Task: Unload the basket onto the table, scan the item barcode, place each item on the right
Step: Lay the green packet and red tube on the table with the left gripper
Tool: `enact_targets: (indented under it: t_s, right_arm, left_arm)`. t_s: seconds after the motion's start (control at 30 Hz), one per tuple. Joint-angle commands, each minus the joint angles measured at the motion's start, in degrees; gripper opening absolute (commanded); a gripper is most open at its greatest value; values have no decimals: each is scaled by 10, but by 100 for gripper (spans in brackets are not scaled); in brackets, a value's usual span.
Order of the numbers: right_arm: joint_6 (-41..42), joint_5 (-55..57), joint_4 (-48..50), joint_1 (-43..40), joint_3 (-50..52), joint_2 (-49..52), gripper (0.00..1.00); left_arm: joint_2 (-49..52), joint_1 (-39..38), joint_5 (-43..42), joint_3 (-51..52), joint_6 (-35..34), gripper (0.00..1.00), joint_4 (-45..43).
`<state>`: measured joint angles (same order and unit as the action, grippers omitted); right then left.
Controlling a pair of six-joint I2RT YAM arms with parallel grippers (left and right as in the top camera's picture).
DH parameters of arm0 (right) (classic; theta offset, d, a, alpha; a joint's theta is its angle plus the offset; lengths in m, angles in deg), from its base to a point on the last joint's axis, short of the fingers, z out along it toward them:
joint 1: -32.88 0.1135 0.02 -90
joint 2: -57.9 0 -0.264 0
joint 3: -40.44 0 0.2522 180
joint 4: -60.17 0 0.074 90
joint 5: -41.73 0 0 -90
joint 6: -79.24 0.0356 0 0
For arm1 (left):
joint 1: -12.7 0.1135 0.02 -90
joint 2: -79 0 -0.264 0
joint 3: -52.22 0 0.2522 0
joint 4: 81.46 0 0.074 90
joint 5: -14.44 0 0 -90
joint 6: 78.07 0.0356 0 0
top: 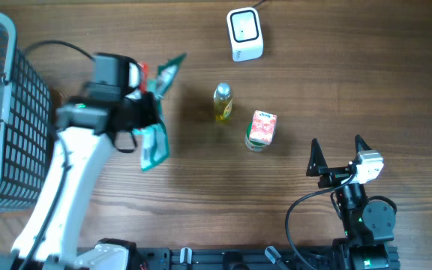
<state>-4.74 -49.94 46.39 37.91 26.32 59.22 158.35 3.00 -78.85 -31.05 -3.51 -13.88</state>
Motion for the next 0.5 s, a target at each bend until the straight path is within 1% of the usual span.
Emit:
enact_targets:
  t_s: [0.0, 0.1, 0.23, 0.3, 0.47]
  right_arm:
    - [3, 2, 2, -2, 1, 0, 100]
    - [3, 2, 2, -2, 1, 0, 100]
    - [3, 2, 2, -2, 1, 0, 100]
    - [3, 2, 2, -2, 1, 0, 100]
    - [3, 2, 2, -2, 1, 0, 100]
  left_arm:
    - [31, -30, 28, 76, -33, 4, -74]
    - [55, -42, 30, 110, -36, 4, -108]
    - [76, -43, 72, 125, -45, 4, -120]
    - [81, -43, 79, 136, -45, 4, -130]
    - [81, -43, 78, 151, -45, 9, -147]
